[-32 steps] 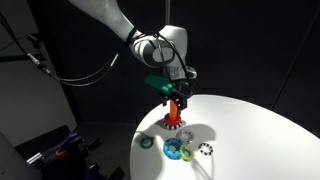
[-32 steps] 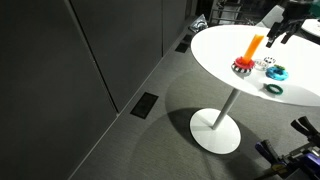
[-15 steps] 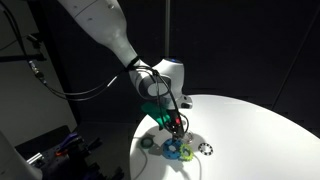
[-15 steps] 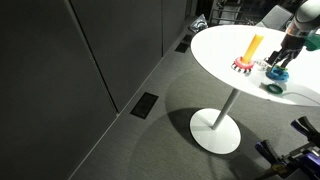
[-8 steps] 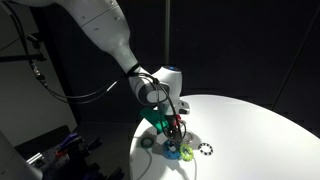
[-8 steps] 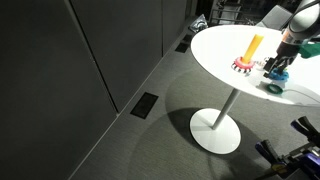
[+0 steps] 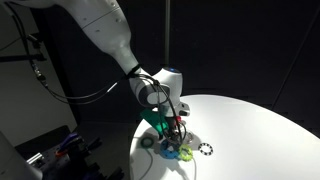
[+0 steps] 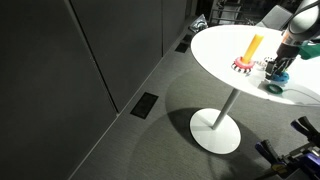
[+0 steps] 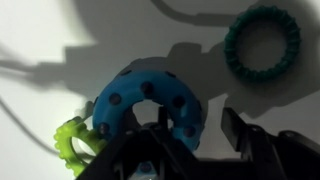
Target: Move the ring stacking stand to the right, pick up the blue ring and stack it on the ring stacking stand
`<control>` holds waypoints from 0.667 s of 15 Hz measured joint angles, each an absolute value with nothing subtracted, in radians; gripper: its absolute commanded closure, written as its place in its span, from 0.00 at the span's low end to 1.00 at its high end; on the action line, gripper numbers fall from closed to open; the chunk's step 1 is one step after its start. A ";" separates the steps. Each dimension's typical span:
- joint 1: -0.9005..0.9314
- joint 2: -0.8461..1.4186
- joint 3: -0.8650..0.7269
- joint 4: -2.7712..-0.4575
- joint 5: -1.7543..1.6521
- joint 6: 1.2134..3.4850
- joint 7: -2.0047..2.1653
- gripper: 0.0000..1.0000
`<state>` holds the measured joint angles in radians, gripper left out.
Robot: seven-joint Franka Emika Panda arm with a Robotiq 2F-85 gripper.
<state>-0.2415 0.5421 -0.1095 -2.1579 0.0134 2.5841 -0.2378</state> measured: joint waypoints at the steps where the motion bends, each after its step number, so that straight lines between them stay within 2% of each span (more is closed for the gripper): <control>1: -0.242 0.543 -0.110 -2.158 0.013 2.584 -0.238 0.80; 2: -0.243 0.544 -0.110 -2.158 0.013 2.584 -0.238 0.88; 3: -0.244 0.544 -0.110 -2.157 0.013 2.584 -0.238 0.90; 10: -0.244 0.520 -0.110 -2.153 0.013 2.580 -0.237 0.90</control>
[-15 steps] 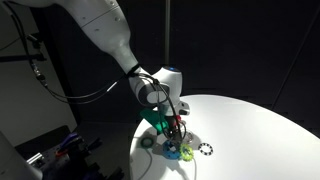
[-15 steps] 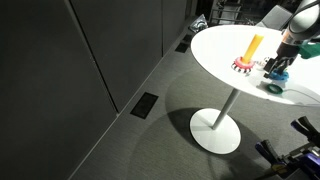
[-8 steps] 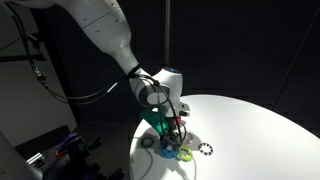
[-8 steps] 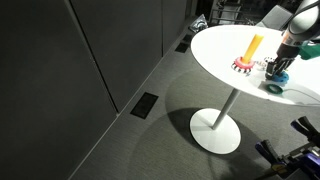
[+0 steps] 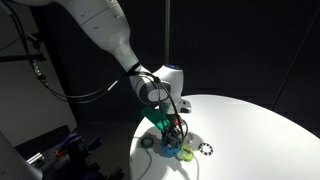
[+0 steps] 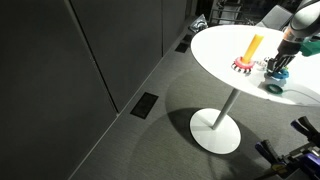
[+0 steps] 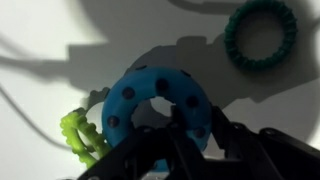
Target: Move the ring stacking stand to the right, pick up the blue ring and stack it on the ring stacking stand
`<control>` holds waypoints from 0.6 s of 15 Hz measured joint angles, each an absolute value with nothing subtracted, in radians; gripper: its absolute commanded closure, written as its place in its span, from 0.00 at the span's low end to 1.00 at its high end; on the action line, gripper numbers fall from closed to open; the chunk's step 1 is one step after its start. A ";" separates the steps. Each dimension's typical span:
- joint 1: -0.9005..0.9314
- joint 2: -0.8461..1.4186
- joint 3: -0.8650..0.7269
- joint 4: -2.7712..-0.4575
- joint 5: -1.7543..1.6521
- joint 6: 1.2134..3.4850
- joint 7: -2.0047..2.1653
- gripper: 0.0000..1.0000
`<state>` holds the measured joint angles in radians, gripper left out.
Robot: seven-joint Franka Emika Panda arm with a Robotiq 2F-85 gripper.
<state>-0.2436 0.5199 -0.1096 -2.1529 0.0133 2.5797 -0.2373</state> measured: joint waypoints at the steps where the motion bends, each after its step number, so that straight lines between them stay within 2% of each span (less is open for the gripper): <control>1: -0.243 0.511 -0.110 -2.153 0.013 2.578 -0.237 0.90; 9: -0.226 0.436 -0.105 -2.153 0.013 2.562 -0.237 0.90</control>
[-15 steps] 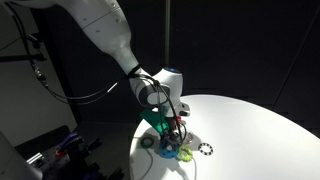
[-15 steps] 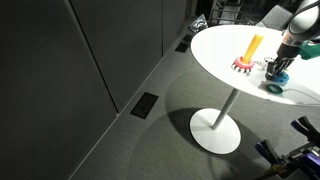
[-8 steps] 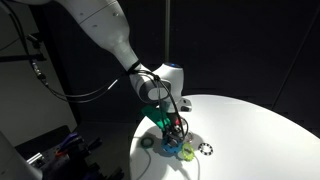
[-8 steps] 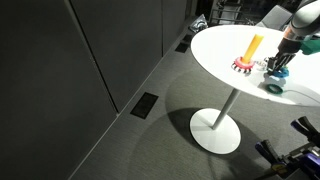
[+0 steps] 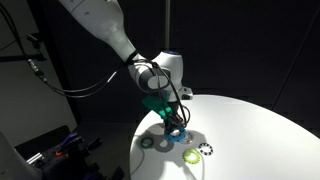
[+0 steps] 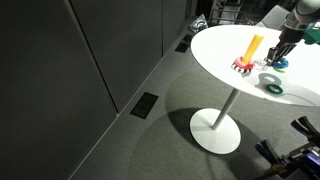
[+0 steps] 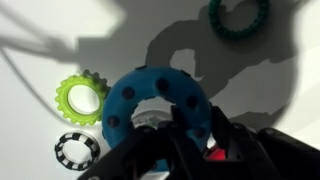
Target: Move the ring stacking stand to the right, pick up the blue ring and stack it on the ring stacking stand
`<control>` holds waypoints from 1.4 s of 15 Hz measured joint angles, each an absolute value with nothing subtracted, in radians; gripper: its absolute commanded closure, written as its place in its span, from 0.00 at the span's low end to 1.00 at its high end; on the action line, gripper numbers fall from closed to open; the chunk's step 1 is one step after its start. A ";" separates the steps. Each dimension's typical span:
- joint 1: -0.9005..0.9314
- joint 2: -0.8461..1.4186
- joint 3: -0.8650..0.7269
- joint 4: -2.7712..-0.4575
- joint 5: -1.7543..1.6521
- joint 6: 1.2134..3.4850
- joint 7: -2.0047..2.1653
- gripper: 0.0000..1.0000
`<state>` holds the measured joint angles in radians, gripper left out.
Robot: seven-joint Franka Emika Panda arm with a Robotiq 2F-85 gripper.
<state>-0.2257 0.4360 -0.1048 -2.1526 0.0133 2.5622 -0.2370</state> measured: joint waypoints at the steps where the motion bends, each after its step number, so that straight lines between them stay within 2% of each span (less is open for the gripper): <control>1: -0.225 0.428 -0.102 -2.153 0.013 2.562 -0.237 0.90; 9: -0.222 0.327 -0.075 -2.153 0.020 2.532 -0.237 0.90; 21: -0.200 0.181 -0.067 -2.092 0.082 2.332 -0.237 0.90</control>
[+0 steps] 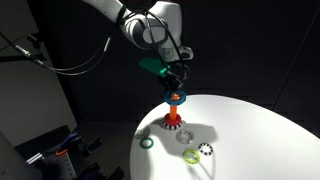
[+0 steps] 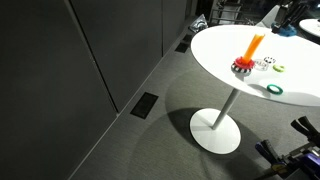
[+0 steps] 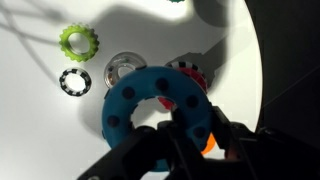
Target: Move the ring stacking stand to the right, pick up the blue ring and stack it on the ring stacking stand
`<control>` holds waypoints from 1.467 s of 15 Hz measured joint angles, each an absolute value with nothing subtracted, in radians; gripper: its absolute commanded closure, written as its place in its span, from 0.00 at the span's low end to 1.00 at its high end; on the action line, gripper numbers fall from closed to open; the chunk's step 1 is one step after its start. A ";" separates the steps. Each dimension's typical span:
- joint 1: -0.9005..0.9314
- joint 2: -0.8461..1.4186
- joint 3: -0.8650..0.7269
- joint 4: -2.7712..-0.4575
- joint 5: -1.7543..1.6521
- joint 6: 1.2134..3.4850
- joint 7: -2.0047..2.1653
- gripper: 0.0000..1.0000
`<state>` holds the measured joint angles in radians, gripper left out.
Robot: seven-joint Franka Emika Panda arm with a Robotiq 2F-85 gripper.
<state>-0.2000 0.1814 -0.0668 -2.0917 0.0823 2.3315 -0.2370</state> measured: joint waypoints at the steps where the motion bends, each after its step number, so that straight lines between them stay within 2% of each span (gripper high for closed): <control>1: -0.198 0.180 -0.067 -2.080 0.087 2.321 -0.237 0.90; 22: -0.128 0.372 -0.066 -1.799 0.096 2.178 -0.139 0.90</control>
<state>-0.1282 0.3722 -0.0657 -1.7990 0.0963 2.1781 -0.1390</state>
